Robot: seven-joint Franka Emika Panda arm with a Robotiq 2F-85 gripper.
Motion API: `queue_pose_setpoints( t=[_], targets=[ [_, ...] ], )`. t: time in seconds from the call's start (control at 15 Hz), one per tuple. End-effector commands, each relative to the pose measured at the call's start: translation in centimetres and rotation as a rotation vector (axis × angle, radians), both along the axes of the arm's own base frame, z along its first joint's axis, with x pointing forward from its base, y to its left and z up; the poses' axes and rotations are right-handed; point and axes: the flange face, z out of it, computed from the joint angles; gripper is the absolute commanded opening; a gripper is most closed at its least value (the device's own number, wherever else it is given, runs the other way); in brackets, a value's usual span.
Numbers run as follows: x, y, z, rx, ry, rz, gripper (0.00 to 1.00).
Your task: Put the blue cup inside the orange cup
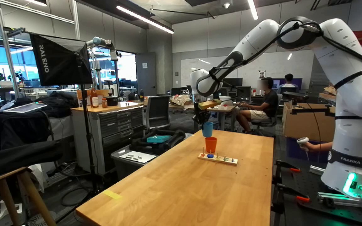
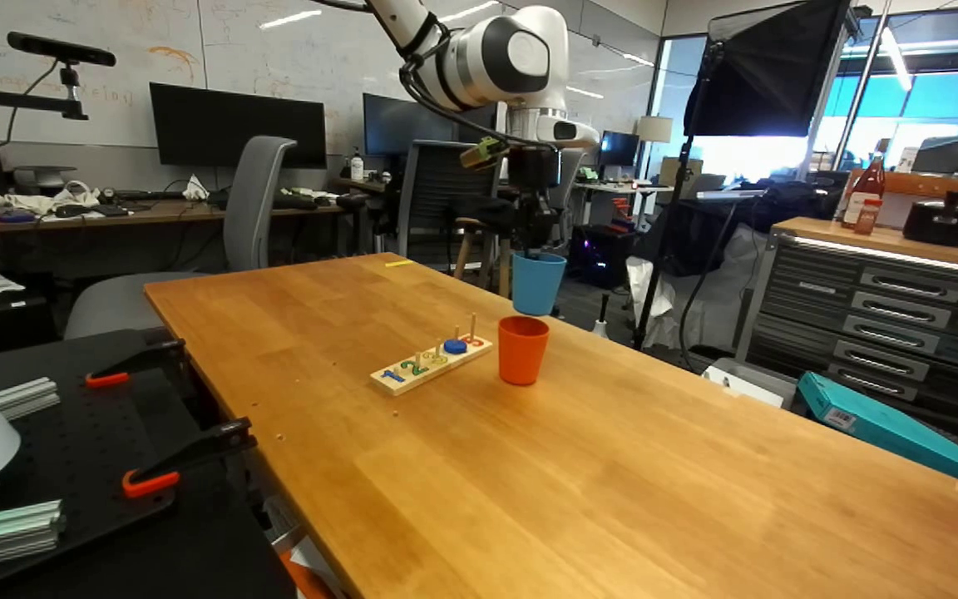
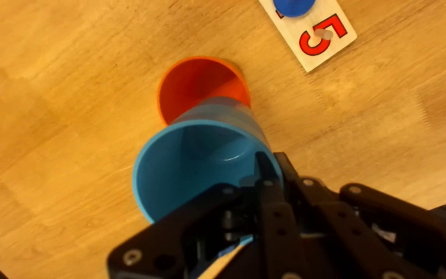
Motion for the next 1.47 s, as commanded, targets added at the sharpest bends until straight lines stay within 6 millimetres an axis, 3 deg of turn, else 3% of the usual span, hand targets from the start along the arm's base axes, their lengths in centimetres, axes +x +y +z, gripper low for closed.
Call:
queue_pose_setpoints(
  t=[0.0,0.73,0.8,0.87,1.07,1.27,1.4],
  targets=[
    [0.1,-1.1,0.1,-0.008,0.008,-0.067,0.01],
    [-1.4,-1.2,-1.6,0.001,0.055,-0.092,0.01],
    [-1.3,-1.4,-1.4,0.004,0.05,-0.103,0.3],
    [-1.2,-1.4,-1.2,0.006,0.045,-0.108,0.31],
    [-0.5,-0.6,0.1,0.038,0.027,-0.102,0.52],
    [0.2,2.9,3.8,0.123,0.025,-0.042,0.76],
    [-0.2,6.7,7.4,0.205,0.068,0.062,0.91]
  ],
)
